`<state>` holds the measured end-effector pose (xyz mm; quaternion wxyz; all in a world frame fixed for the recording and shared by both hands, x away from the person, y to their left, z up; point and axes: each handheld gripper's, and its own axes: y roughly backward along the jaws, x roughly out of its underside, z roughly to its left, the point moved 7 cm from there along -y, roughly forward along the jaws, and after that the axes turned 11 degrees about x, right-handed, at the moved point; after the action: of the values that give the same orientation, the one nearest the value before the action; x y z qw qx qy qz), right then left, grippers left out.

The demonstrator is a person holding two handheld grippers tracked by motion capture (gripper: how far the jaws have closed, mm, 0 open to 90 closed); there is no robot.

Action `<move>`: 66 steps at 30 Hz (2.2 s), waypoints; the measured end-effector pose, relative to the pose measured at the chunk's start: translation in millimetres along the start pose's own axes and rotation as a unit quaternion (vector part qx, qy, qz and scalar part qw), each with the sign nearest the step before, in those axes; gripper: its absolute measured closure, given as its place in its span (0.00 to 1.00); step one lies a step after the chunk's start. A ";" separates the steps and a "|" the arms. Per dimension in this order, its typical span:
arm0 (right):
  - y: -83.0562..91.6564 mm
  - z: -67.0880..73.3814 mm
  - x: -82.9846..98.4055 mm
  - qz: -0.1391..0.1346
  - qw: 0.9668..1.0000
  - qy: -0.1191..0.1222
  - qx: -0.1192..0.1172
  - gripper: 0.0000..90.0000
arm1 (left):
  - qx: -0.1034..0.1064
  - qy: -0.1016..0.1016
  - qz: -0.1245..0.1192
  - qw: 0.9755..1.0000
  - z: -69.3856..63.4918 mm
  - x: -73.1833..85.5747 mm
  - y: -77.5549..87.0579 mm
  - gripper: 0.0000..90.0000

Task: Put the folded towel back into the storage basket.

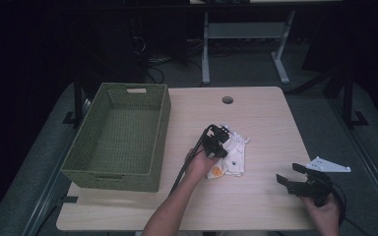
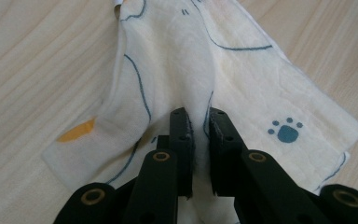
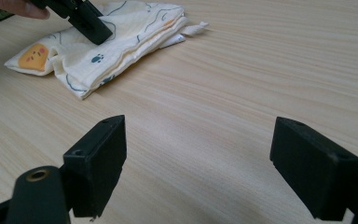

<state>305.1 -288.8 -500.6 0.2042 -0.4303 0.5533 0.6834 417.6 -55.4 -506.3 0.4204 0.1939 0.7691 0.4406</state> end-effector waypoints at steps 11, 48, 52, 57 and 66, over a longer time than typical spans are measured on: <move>0.5 -1.8 -0.2 -0.002 1.000 -0.003 0.000 0.20 | 0.018 -0.003 -0.012 1.000 -4.9 -1.5 10.3 0.92; -0.7 -1.8 -0.9 -0.001 1.000 -0.001 0.006 0.20 | 0.063 -0.007 -0.068 0.996 -20.3 -5.8 71.0 0.92; -0.7 -2.1 -0.9 -0.001 1.000 -0.001 0.006 0.20 | 0.064 -0.007 -0.075 0.995 -21.0 -6.2 80.4 0.92; -0.7 -2.5 -1.0 -0.001 1.000 -0.001 0.007 0.20 | 0.067 -0.012 -0.088 0.994 -21.8 -6.9 95.0 0.92; -1.1 -2.2 -1.0 0.000 1.000 0.000 0.009 0.20 | 0.070 -0.014 -0.098 0.993 -21.0 -2.3 114.3 0.92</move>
<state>307.3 -290.3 -500.5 0.2078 -0.4285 0.5592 0.6786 393.5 -6.4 -403.6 0.4575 0.1521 0.8075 0.3399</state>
